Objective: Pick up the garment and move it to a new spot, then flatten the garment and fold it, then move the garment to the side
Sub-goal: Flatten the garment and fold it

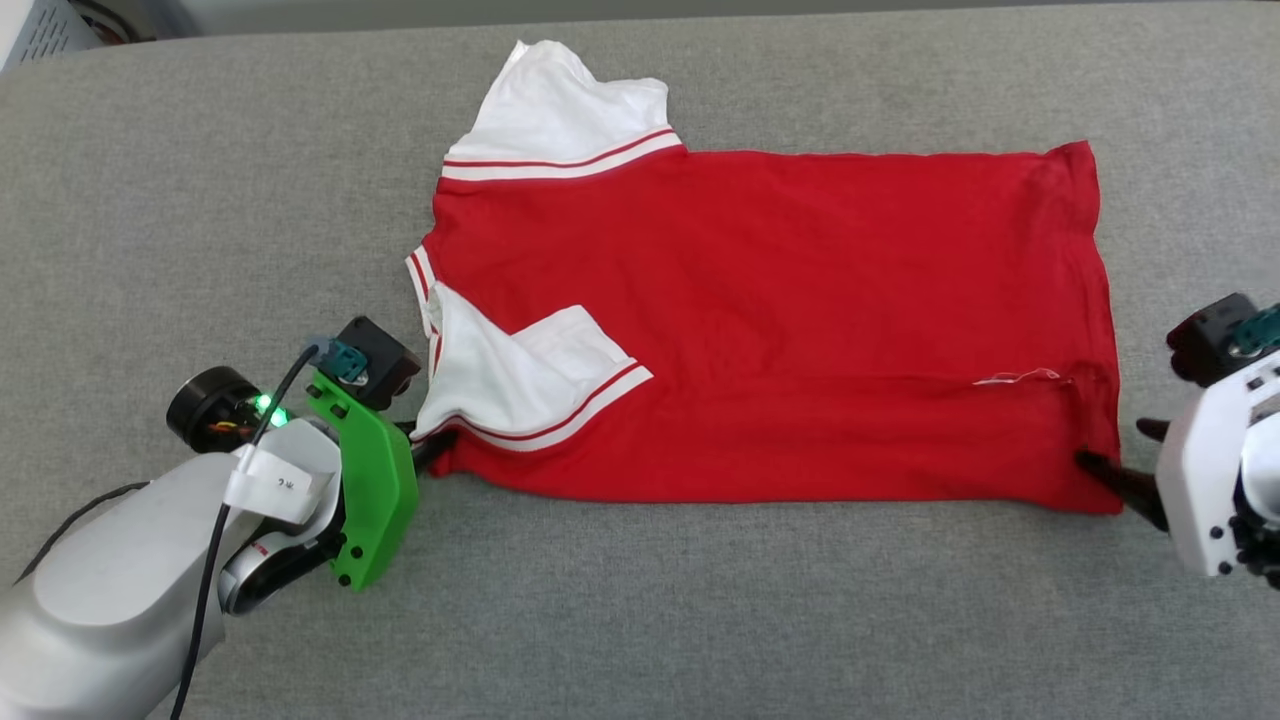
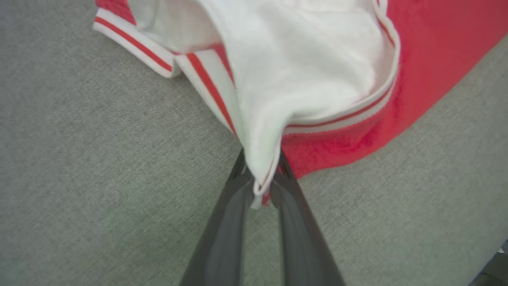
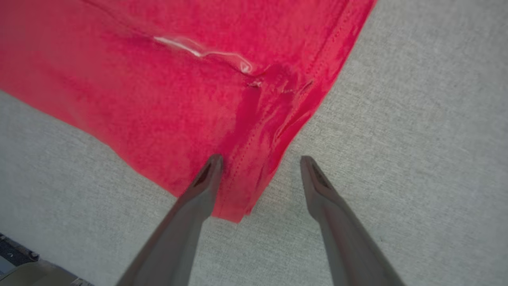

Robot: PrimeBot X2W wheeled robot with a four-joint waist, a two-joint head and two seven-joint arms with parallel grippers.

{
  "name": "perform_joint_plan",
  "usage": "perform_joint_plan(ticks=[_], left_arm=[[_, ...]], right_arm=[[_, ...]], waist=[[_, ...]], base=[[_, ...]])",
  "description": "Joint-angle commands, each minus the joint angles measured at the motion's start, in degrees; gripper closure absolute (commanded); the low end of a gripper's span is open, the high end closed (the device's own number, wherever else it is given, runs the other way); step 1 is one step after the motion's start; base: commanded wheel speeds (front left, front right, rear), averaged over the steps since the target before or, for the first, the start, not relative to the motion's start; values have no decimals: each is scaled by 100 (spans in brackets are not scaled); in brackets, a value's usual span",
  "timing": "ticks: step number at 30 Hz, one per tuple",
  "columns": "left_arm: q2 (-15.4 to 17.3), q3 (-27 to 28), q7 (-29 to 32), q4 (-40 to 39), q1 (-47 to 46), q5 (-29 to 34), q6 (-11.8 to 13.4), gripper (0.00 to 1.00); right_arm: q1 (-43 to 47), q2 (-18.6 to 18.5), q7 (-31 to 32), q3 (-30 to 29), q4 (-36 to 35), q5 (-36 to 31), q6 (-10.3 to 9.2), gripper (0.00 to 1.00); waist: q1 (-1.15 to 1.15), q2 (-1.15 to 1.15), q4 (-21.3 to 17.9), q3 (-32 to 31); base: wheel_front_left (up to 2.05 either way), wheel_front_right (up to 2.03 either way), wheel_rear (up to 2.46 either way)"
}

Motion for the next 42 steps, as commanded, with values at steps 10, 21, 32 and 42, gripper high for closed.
perform_joint_plan(ticks=[10, 21, 32, 42], left_arm=[[67, -31, -267, 132, -139, 29, 9, 100], [237, -35, -540, 193, 304, -159, 67, 100], [740, -104, -551, -505, 968, -394, 406, 100], [887, -246, -576, -1074, 1530, -543, 800, 100]], right_arm=[[341, 674, -278, 802, 958, -205, -4, 0], [96, 502, -1415, 686, 933, -134, -4, 100], [892, 19, -1668, 138, -19, -35, -4, 100], [1804, -18, -1381, -562, -383, 50, -4, 100]], waist=[[0, 0, 16, 174], [0, 0, -55, -353], [0, 0, -60, -894], [0, 0, -86, -941]], base=[[0, 0, 0], [0, 0, 0], [0, 0, 0], [0, 0, 0]])
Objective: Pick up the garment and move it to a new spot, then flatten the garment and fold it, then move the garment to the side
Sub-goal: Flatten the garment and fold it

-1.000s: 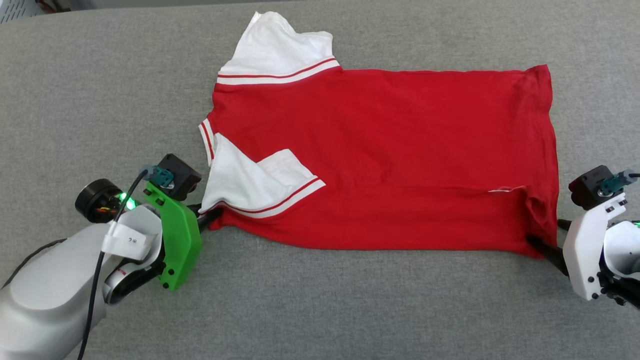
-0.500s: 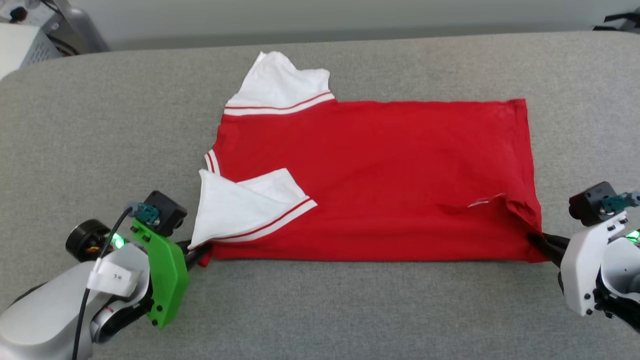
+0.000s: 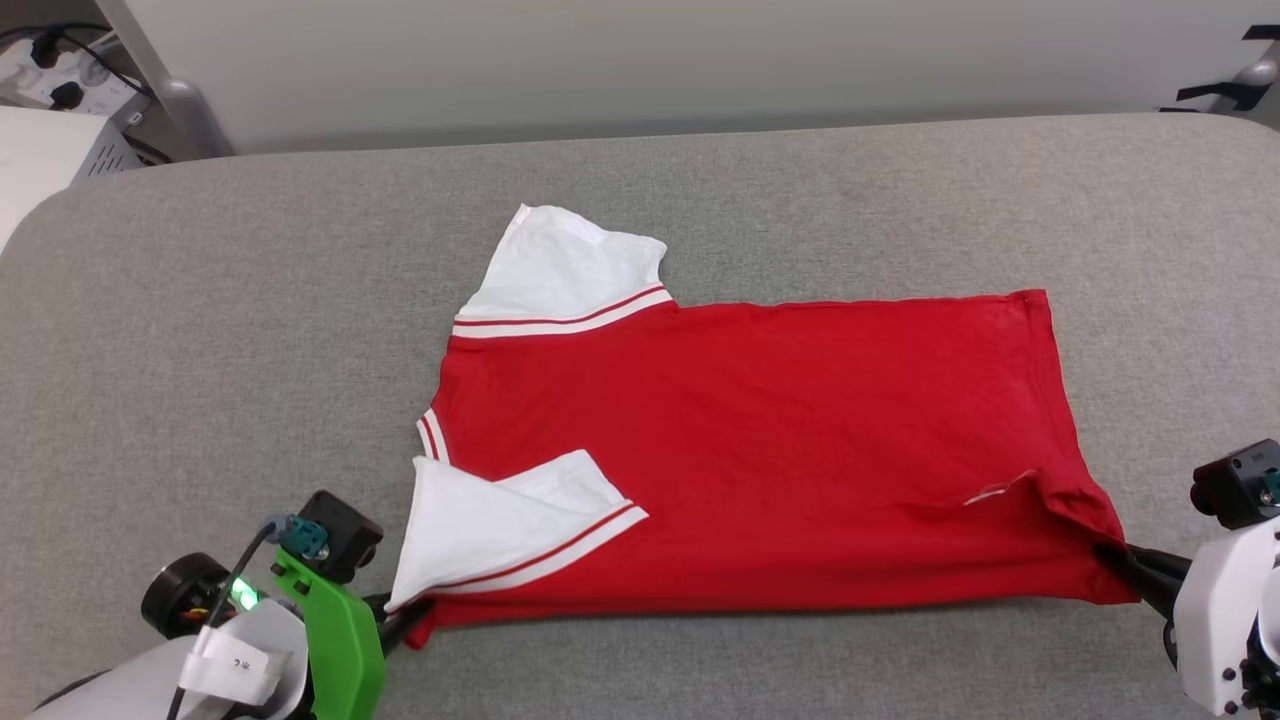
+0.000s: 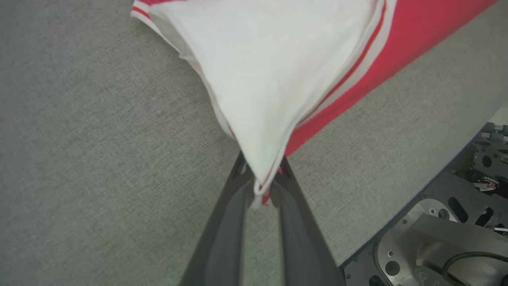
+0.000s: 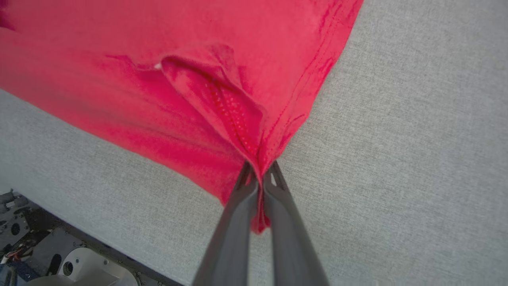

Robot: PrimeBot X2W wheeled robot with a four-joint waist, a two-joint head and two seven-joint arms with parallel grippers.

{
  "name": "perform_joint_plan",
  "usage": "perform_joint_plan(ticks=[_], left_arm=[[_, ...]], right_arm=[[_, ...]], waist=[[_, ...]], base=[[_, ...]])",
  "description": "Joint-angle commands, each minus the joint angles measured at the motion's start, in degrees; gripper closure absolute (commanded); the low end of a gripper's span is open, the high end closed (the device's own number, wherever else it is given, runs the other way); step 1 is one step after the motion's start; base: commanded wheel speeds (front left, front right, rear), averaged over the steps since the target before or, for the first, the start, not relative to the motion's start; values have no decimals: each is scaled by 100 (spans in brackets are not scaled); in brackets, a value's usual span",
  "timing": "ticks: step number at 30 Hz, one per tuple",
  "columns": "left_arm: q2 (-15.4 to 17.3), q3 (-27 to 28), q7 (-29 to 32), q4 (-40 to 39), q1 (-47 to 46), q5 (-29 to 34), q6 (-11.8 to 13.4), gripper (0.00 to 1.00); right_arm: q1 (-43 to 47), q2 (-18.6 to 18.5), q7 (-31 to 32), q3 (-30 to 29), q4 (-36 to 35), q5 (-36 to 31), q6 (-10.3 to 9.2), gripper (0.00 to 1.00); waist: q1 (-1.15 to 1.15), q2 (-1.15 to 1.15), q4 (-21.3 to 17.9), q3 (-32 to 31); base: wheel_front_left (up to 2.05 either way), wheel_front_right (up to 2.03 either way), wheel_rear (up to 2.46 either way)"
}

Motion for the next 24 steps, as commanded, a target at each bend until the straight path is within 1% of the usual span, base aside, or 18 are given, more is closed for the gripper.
perform_joint_plan(ticks=[1, 3, 4, 5, 11, 12, 13, 14, 15, 19, 21, 24], left_arm=[[17, -8, -16, 29, 87, -57, 51, 100], [-48, -6, -39, 76, 90, -71, 67, 100], [-169, -18, -39, 237, 40, -54, 59, 100], [-219, -39, -29, 322, 19, -28, 47, 100], [-493, -98, -95, 854, -25, 21, -8, 100], [-530, -110, -118, 936, -25, 35, -20, 68], [-560, -104, -163, 997, -24, 41, -21, 0], [-576, -88, -219, 1028, -21, 47, -12, 0], [-582, -76, -270, 1045, -14, 55, -5, 0], [-497, -23, -513, 961, -18, 205, 107, 0], [-393, 31, -627, 808, -47, 298, 202, 0], [-223, 219, -852, 525, -131, 406, 464, 0]], right_arm=[[96, 38, 47, -111, 21, 23, -4, 100], [126, 110, 100, -186, 64, -4, -4, 100], [76, 265, 139, -225, 174, -65, -4, 100], [46, 339, 150, -223, 227, -66, -4, 100], [-110, 610, 19, -90, 725, -292, -4, 100], [-119, 635, -43, -52, 810, -353, -4, 100], [-109, 682, -125, -58, 885, -353, -4, 80], [-99, 713, -209, -77, 926, -354, -4, 45], [-92, 734, -325, -118, 958, -384, -4, 0], [6, 774, -880, -411, 961, -661, -4, 0], [106, 833, -1162, -618, 856, -789, -4, 0], [230, 944, -1536, -1022, 652, -1086, -4, 0]], waist=[[0, 0, -15, 47], [0, 0, -18, 125], [0, 0, -14, 272], [0, 0, -14, 319], [0, 0, 3, 457], [0, 0, 15, 455], [0, 0, 28, 432], [0, 0, 38, 409], [0, 0, 50, 373], [0, 0, 120, 194], [0, 0, 143, 109], [0, 0, 148, 25]], base=[[0, 0, 0], [0, 0, 0], [0, 0, 0], [0, 0, 0], [0, 0, 0], [0, 0, 0], [0, 0, 0], [0, 0, 0], [0, 0, 0], [0, 0, 0], [0, 0, 0], [0, 0, 0]])
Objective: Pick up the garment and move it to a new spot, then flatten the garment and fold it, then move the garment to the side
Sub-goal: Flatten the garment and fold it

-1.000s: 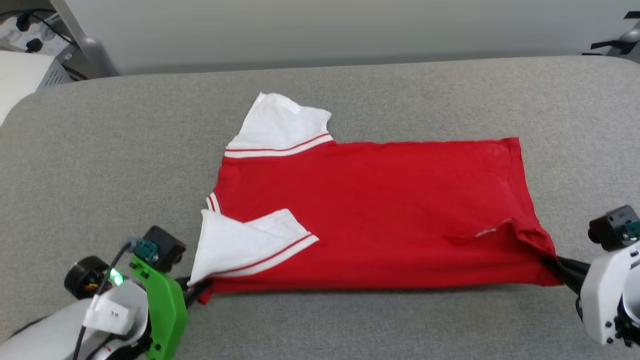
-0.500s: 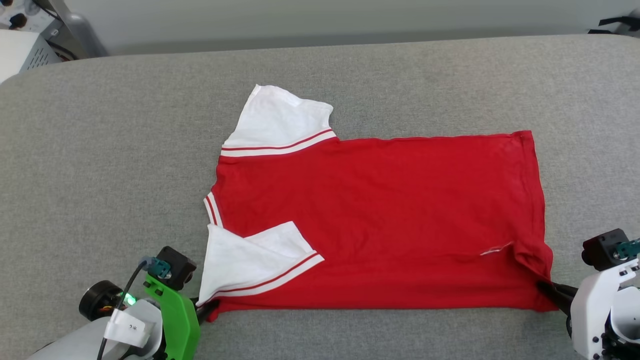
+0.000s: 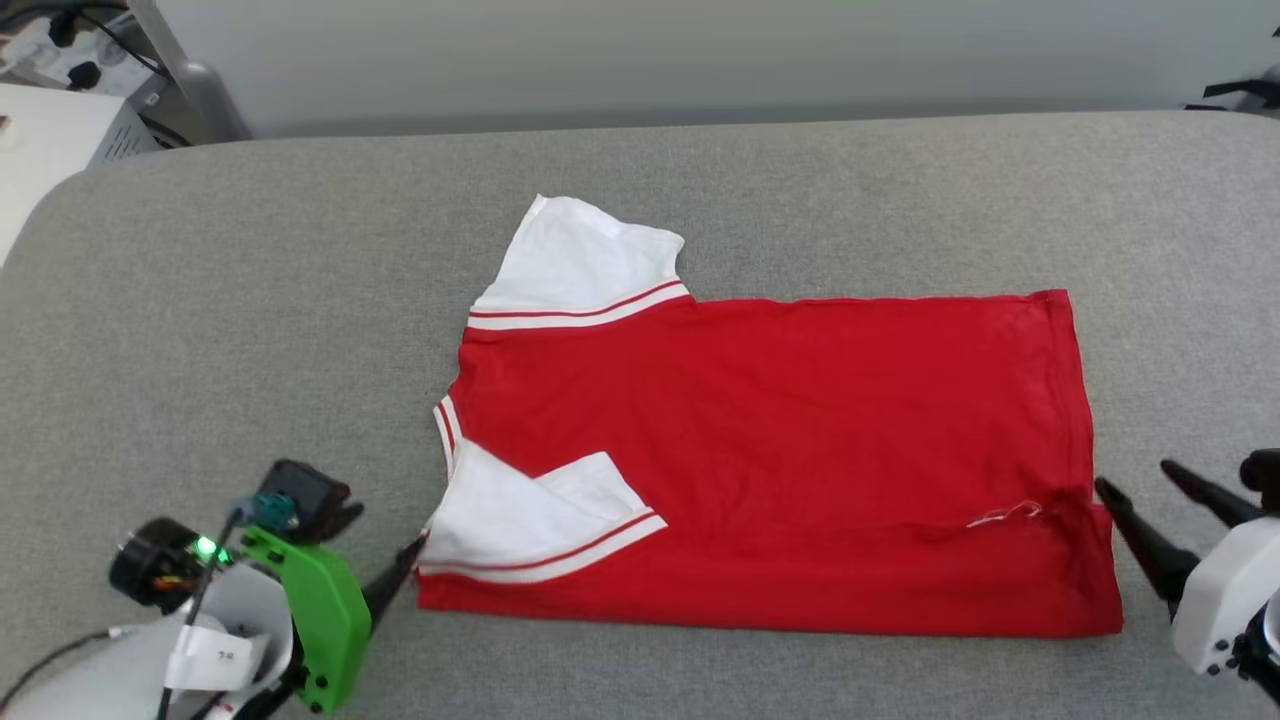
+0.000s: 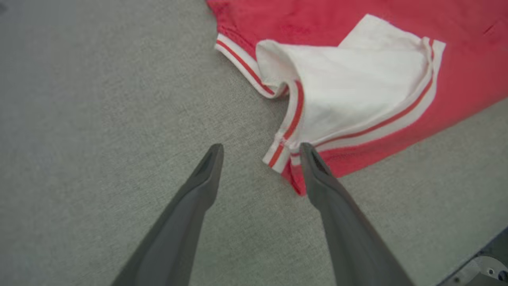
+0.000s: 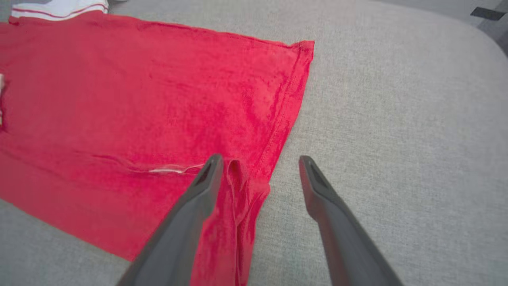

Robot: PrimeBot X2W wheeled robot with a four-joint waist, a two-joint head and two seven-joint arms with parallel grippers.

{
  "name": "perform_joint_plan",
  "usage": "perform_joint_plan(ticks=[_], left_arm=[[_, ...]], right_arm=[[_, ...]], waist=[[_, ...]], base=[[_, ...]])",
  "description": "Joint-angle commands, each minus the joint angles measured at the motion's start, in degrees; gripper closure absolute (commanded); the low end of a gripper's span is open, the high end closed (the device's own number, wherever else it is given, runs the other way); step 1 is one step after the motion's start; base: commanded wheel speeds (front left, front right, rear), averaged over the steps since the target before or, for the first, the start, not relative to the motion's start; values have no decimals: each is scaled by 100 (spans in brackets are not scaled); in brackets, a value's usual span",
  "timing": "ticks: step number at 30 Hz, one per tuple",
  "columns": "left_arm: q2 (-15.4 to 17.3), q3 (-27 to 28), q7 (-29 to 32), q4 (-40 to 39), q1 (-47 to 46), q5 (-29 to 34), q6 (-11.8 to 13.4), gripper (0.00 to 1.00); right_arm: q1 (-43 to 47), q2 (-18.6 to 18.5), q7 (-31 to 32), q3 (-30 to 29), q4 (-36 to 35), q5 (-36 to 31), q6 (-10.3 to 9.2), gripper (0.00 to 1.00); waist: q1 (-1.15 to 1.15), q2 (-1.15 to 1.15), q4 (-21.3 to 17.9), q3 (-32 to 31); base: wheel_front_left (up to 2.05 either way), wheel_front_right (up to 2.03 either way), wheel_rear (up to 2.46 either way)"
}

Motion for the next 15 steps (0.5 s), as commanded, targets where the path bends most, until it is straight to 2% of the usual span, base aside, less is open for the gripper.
perform_joint_plan(ticks=[1, 5, 9, 12, 15], left_arm=[[94, 107, -106, -132, -144, 90, 129, 0], [237, 387, -295, -468, -361, 220, 502, 0], [198, 666, -491, -542, -725, 356, 724, 0], [75, 836, -615, -407, -1084, 428, 704, 0], [-110, 980, -657, -151, -1533, 412, 494, 0]], right_arm=[[69, 86, -152, -181, -126, -162, -4, 0], [76, 371, -434, -699, -493, -646, -4, 0], [24, 769, -660, -1103, -966, -1159, -4, 0], [-28, 1065, -818, -1267, -1341, -1483, -4, 0], [-81, 1343, -967, -1361, -1706, -1769, -4, 0]], waist=[[0, 0, 12, -78], [0, 0, -64, -87], [0, 0, -176, 12], [0, 0, -303, 172], [0, 0, -441, 394]], base=[[0, 0, 0], [0, 0, 0], [0, 0, 0], [0, 0, 0], [0, 0, 0]])
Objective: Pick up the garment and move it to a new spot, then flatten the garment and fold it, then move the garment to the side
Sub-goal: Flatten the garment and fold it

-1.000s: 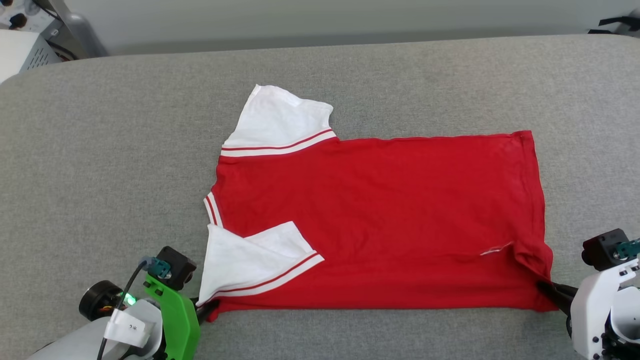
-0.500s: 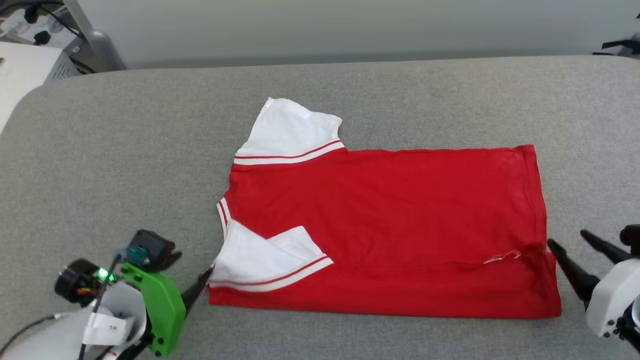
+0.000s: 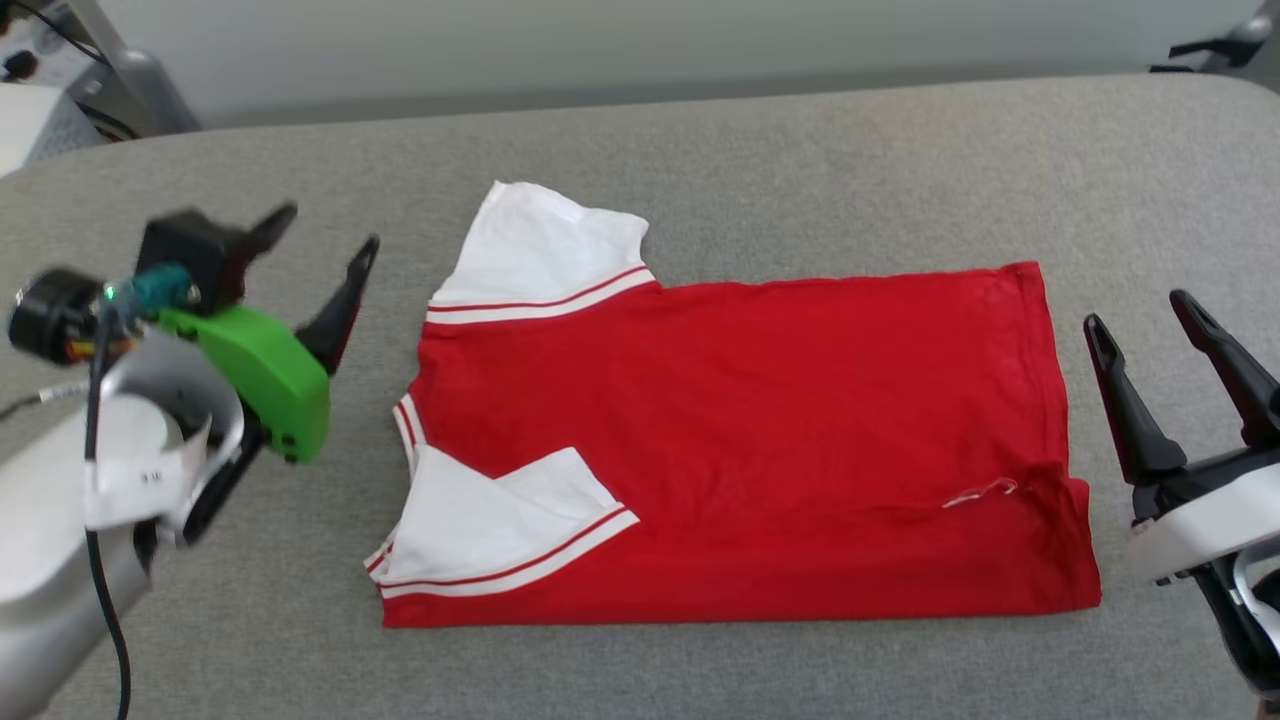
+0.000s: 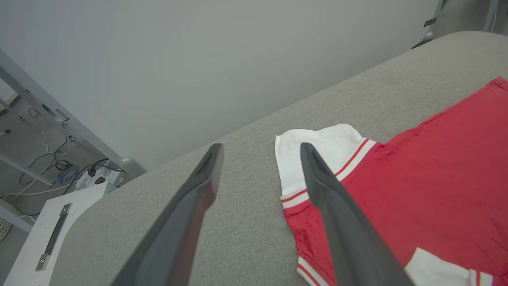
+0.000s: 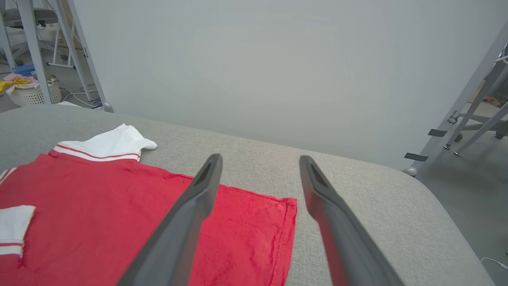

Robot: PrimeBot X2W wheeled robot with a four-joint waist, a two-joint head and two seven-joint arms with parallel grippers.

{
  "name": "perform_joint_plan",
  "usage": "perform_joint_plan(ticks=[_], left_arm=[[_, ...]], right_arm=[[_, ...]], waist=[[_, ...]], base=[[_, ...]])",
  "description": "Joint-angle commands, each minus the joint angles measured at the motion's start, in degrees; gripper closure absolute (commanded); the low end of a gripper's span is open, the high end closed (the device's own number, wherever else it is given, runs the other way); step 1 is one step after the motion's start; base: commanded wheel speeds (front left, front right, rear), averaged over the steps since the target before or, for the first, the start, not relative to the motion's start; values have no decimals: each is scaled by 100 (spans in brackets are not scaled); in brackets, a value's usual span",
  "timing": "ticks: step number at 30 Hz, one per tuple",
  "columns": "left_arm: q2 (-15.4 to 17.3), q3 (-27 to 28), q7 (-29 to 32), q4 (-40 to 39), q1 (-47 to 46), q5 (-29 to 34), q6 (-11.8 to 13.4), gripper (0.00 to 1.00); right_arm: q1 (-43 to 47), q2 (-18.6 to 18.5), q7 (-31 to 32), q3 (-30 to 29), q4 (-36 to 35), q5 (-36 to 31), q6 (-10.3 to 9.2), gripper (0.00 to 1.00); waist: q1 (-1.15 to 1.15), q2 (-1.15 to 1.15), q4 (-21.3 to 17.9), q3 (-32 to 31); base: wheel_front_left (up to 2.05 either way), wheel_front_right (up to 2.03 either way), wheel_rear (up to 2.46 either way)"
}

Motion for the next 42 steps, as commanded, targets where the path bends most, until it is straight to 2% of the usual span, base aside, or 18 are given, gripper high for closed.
perform_joint_plan(ticks=[1, 7, 9, 12, 14, 18, 22, 30, 38, 39, 42], left_arm=[[-79, 40, -19, 110, -259, 31, -111, 0], [-354, 142, 525, 833, -1315, -133, -778, 0], [-464, 136, 947, 1122, -1652, -309, -1007, 0], [-580, -26, 1939, 1578, -2142, -548, -1316, 0], [-666, -85, 2484, 1808, -2439, -714, -1429, 0], [-804, -251, 3509, 2166, -2895, -993, -1561, 0], [-881, -374, 4189, 2442, -3253, -1116, -1611, 0], [-967, -555, 4542, 2937, -3695, -963, -1648, 0], [-1002, -896, 4710, 3147, -3505, -942, -1680, 0], [-995, -931, 4710, 3122, -3450, -988, -1683, 100], [-958, -1048, 4618, 2994, -3370, -1013, -1687, 100]], right_arm=[[-95, 86, -77, -18, -130, -123, -4, 0], [-262, 439, -268, 36, -607, -454, -4, 0], [-306, 484, -280, 93, -688, -534, -4, 0], [-389, 534, -328, 169, -770, -609, -4, 0], [-448, 561, -348, 213, -777, -632, -4, 0], [-590, 590, -392, 300, -740, -649, -4, 0], [-742, 615, -458, 373, -689, -632, -4, 0], [-1056, 659, -617, 548, -519, -592, -4, 0], [-1220, 627, -721, 565, -341, -568, -4, 0], [-1236, 623, -727, 559, -321, -566, -4, 0], [-1275, 601, -735, 548, -288, -548, -4, 0]], waist=[[0, 0, -222, 290], [0, 0, -533, 849], [0, 0, -615, 1021], [0, 0, -732, 1258], [0, 0, -808, 1399], [0, 0, -940, 1677], [0, 0, -1062, 1931], [0, 0, -1225, 2340], [0, 0, -1180, 2419], [0, 0, -1169, 2406], [0, 0, -1125, 2345]], base=[[0, 0, 0], [0, 0, 0], [0, 0, 0], [0, 0, 0], [0, 0, 0], [0, 0, 0], [0, 0, 0], [0, 0, 0], [0, 0, 0], [0, 0, 0], [0, 0, 0]])
